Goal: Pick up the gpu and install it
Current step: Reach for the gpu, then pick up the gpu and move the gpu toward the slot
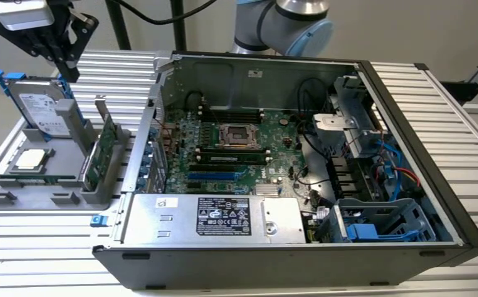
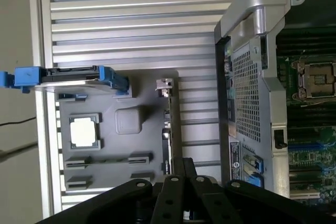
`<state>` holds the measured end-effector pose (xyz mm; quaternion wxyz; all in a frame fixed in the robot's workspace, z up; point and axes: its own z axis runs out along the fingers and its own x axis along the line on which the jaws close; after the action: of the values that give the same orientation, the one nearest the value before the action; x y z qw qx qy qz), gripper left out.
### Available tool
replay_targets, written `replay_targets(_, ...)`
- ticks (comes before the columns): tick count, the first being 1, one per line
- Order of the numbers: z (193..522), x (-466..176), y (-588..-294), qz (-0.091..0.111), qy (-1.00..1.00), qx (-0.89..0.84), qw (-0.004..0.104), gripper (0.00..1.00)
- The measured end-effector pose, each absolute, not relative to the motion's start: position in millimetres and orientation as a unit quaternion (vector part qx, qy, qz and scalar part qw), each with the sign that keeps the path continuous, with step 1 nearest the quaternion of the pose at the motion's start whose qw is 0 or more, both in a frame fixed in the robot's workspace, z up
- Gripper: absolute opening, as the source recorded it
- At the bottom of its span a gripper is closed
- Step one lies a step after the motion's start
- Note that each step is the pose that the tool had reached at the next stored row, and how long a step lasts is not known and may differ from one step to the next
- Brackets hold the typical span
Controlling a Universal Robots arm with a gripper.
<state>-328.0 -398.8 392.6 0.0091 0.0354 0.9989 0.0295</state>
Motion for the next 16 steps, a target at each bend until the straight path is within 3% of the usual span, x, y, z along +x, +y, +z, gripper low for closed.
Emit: replay_targets(16,393,-342,-399,0.03,0.999,0.035,0.009,0.0)
